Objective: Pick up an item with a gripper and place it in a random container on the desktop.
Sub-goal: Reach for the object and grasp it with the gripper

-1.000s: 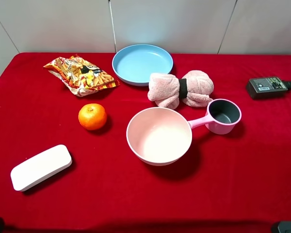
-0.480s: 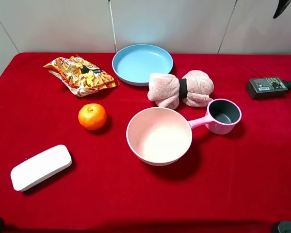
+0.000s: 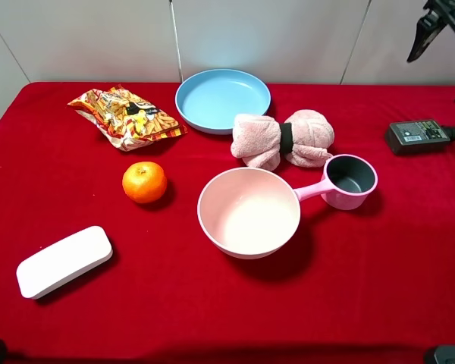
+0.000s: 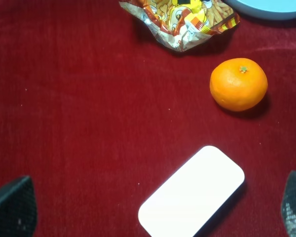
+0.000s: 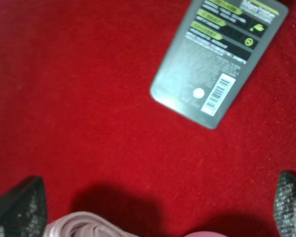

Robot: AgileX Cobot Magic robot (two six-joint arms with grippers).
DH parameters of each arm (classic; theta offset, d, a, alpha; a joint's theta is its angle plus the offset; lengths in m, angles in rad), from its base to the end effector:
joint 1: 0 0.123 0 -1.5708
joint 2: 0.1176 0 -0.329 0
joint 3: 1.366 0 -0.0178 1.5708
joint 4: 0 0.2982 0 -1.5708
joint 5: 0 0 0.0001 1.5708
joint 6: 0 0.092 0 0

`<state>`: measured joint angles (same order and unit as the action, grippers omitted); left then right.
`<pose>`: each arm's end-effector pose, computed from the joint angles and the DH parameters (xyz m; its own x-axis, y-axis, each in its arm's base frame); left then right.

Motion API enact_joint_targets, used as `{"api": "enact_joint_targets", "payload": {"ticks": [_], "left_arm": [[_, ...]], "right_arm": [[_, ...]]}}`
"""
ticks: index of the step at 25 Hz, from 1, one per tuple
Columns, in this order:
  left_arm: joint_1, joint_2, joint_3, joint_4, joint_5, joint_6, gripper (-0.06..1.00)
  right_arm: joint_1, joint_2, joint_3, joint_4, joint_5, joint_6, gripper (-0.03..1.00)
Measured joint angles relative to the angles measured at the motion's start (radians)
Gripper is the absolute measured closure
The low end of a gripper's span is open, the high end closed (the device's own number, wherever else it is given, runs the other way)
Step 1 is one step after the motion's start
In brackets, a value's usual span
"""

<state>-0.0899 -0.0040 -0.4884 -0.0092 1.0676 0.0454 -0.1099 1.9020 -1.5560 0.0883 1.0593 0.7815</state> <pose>-0.0060 -0.0002 0.2953 -0.4626 0.0828 -0.8827 0.1159 0.9927 0.0324 0.4566 -0.0433 0.2715 -0.5867 0.8014 -0.1161 0.7677 0.5961 0.2353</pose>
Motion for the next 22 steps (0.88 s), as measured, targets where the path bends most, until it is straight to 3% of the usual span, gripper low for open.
{"api": "enact_joint_targets", "payload": {"ticks": [22], "left_arm": [[0.000,0.000,0.000,0.000,0.000,0.000,-0.05]], "right_arm": [[-0.097,0.193,-0.002,0.072,-0.069,0.000,0.28]]}}
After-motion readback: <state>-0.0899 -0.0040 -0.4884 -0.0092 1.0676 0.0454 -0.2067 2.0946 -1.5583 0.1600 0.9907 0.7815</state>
